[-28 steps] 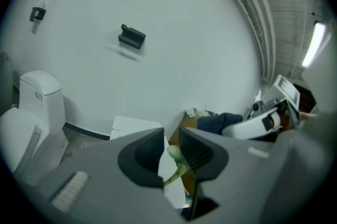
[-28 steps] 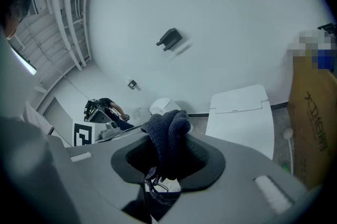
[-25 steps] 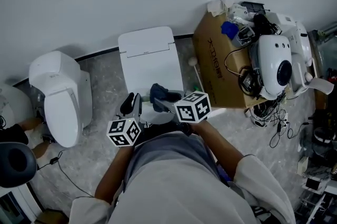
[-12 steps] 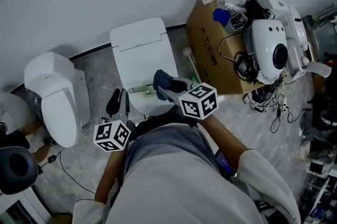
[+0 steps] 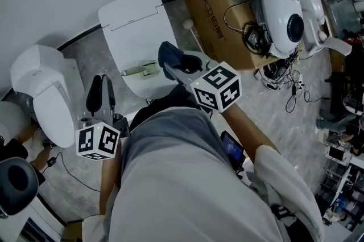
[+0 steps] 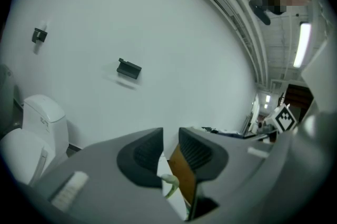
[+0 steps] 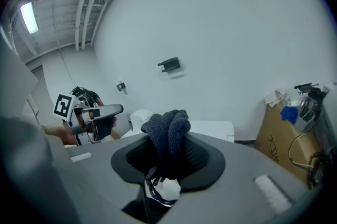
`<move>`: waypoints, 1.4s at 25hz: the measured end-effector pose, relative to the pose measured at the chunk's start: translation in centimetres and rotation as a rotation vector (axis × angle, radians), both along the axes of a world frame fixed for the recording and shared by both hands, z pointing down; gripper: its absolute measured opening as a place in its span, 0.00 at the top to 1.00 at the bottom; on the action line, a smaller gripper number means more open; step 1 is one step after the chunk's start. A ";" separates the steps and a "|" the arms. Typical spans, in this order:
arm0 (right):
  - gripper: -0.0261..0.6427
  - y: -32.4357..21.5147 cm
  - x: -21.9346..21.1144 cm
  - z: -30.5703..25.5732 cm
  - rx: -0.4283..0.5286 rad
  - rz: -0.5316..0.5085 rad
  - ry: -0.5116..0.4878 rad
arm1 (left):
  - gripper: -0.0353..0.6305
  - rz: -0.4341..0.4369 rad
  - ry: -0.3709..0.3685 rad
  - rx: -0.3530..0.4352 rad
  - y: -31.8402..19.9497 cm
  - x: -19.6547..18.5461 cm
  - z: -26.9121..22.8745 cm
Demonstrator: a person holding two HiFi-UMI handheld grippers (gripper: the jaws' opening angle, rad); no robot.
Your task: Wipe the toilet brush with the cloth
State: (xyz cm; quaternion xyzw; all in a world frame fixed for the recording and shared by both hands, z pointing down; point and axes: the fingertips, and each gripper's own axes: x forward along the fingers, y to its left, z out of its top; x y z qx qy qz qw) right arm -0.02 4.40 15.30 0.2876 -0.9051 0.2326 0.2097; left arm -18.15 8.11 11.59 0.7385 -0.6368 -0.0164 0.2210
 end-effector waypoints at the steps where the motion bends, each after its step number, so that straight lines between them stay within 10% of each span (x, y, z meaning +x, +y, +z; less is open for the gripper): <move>1: 0.79 0.1 0.1 -0.3 0.013 0.002 0.005 | 0.95 0.002 -0.001 0.004 0.1 0.0 -0.4; 35: 0.80 1.7 4.2 -8.4 0.264 0.138 0.009 | 0.95 -0.050 -0.068 0.124 2.5 -0.8 -7.4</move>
